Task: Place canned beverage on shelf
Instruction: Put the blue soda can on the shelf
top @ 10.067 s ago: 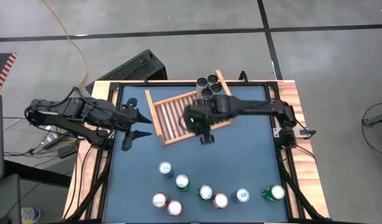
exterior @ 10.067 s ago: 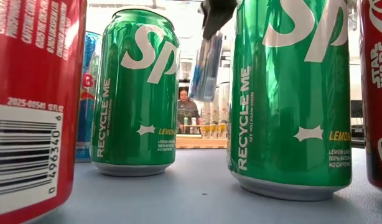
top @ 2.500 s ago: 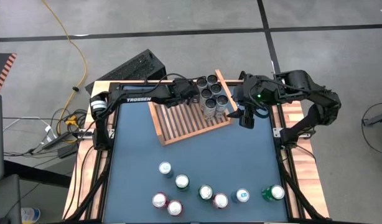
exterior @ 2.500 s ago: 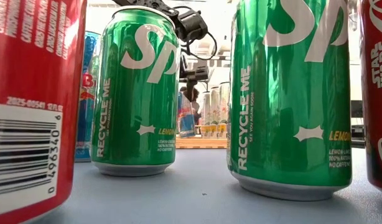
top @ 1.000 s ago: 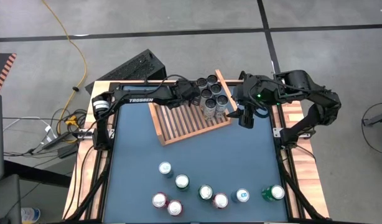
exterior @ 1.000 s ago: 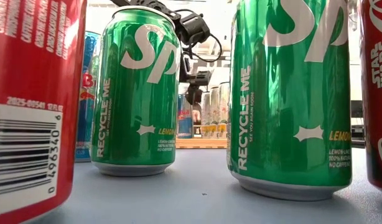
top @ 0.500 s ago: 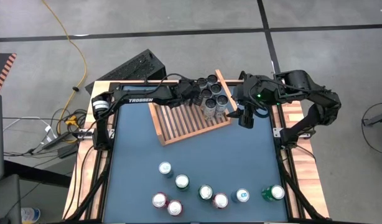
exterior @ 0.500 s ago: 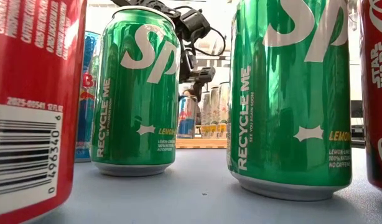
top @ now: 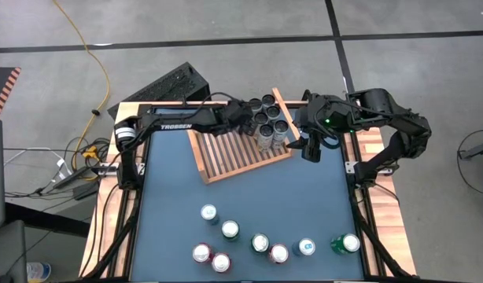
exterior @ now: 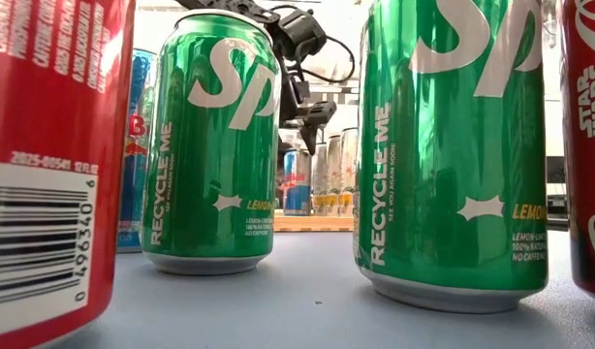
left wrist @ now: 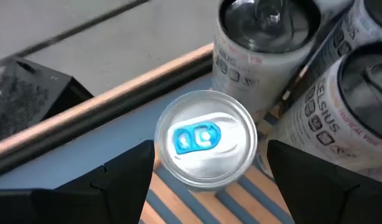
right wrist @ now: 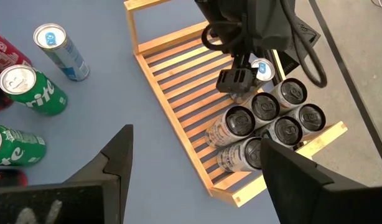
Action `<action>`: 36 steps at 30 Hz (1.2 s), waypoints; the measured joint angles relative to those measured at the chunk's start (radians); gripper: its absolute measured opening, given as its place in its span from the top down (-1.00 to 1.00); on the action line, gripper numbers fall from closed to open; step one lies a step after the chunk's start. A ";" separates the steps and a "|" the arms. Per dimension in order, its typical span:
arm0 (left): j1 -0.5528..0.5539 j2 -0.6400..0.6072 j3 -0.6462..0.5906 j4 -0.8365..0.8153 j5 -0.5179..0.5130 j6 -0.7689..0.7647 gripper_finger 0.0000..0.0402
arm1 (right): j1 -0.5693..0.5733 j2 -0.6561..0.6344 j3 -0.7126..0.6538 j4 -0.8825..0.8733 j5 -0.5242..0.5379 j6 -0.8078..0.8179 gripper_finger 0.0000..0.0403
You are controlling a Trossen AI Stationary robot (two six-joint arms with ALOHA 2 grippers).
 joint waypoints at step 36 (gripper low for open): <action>0.009 -0.093 -0.037 -0.091 0.301 0.697 0.99 | 0.000 0.000 0.000 -0.004 0.000 -0.001 -0.29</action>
